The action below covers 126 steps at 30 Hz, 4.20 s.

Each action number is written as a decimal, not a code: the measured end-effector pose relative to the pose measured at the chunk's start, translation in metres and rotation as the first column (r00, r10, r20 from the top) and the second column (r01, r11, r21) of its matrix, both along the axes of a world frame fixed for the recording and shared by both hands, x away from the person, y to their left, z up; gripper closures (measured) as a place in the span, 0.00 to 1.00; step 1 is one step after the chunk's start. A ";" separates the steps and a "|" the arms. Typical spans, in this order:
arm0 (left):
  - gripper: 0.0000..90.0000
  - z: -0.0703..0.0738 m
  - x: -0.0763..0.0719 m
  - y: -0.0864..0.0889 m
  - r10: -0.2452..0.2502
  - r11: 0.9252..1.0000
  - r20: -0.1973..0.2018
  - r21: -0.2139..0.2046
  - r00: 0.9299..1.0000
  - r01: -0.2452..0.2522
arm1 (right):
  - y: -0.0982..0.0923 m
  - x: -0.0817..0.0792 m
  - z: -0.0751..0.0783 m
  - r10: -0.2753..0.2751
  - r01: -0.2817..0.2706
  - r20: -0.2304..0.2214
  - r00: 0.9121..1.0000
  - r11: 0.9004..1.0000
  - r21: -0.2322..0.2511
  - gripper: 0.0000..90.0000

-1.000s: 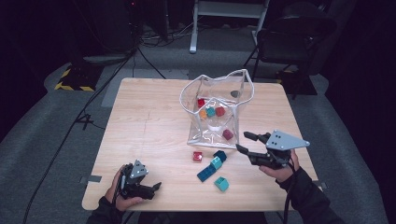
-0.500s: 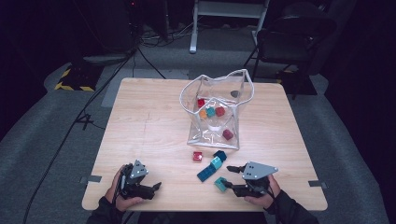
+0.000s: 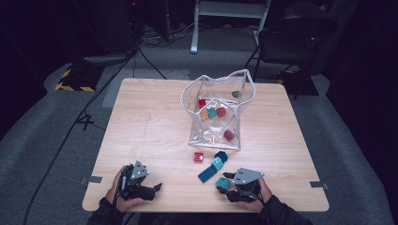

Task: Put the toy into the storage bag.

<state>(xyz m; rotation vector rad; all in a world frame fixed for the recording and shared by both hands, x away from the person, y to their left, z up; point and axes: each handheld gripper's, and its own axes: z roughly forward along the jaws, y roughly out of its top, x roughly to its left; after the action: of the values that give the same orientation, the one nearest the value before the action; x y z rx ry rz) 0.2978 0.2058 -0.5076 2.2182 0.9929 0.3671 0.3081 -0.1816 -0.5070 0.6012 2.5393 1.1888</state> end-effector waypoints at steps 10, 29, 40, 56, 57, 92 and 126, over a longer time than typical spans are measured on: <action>0.10 0.000 0.000 0.000 0.000 1.000 0.001 0.001 1.000 0.000 | -0.008 -0.002 0.004 0.023 -0.023 -0.013 1.000 1.000 0.016 0.65; 0.10 0.000 0.000 0.000 0.000 1.000 0.001 0.001 1.000 0.000 | -0.049 0.015 0.043 -0.091 0.083 0.050 0.995 0.987 0.137 0.65; 0.10 0.000 0.000 0.000 0.000 1.000 0.004 0.003 1.000 0.000 | -0.066 0.028 0.068 -0.136 0.119 0.080 0.988 0.975 0.187 0.65; 0.10 0.000 0.000 0.000 0.000 1.000 0.004 0.002 1.000 0.000 | -0.076 0.054 0.127 -0.203 0.159 0.173 0.964 0.957 0.241 0.65; 0.10 0.000 0.000 0.000 0.000 1.000 0.004 0.002 1.000 0.000 | -0.076 0.054 0.127 -0.203 0.159 0.173 0.964 0.957 0.241 0.65; 0.10 0.000 0.000 0.000 -0.001 1.000 0.004 0.003 1.000 0.001 | -0.043 0.101 0.208 -0.291 0.201 0.291 0.911 0.932 0.302 0.66; 0.10 0.000 0.000 0.000 -0.001 1.000 0.005 0.004 1.000 0.001 | -0.013 0.164 0.189 -0.371 0.331 0.227 0.900 0.923 0.198 0.65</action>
<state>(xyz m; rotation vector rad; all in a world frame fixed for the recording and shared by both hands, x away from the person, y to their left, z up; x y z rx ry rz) 0.2982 0.2060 -0.5075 2.2202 0.9898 0.3743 0.4721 -0.1947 -0.3176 0.8390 2.0252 1.2425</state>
